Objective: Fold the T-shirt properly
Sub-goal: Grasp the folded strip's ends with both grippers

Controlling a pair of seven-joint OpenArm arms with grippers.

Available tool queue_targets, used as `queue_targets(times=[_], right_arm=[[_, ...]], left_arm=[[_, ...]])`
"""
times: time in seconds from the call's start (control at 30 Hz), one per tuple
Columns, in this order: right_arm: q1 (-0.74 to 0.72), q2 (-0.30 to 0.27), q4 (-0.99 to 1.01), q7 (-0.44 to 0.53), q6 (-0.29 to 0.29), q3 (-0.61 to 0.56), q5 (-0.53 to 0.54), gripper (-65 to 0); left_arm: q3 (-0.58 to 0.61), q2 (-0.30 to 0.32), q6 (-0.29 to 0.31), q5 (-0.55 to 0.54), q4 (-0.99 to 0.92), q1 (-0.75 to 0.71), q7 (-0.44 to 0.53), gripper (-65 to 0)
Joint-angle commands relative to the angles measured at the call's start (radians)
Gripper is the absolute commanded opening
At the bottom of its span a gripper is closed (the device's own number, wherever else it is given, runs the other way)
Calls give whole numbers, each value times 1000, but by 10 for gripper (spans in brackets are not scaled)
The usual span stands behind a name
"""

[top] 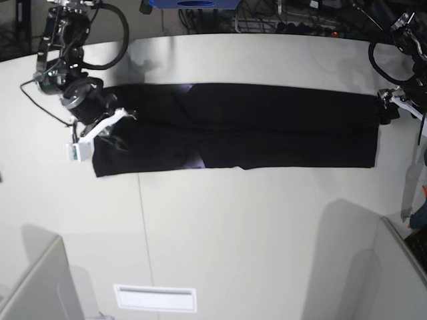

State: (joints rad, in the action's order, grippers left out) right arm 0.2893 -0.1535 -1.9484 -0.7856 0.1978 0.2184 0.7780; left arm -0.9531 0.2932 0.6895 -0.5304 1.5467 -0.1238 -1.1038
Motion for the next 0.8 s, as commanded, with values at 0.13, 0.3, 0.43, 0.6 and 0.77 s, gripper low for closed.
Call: queue_targets(times=[0.13, 0.3, 0.43, 0.6, 0.77], right_arm=[[-9, -8, -18, 24, 7, -76, 8, -650], [-9, -8, -18, 24, 7, -96, 8, -650], [-8, -8, -18, 24, 7, -95, 8, -650], [-6, -10, -18, 24, 7, -93, 8, -650], [-6, -10, -18, 24, 7, -93, 8, -650]], left_arm=[[96, 25, 9, -29, -93, 37, 101, -18], [102, 24, 9, -26, -160, 69, 104, -18], [102, 25, 9, -24, -246, 100, 104, -18], [147, 27, 9, -24, -323, 121, 106, -21], [194, 27, 9, -24, -334, 120, 106, -225]])
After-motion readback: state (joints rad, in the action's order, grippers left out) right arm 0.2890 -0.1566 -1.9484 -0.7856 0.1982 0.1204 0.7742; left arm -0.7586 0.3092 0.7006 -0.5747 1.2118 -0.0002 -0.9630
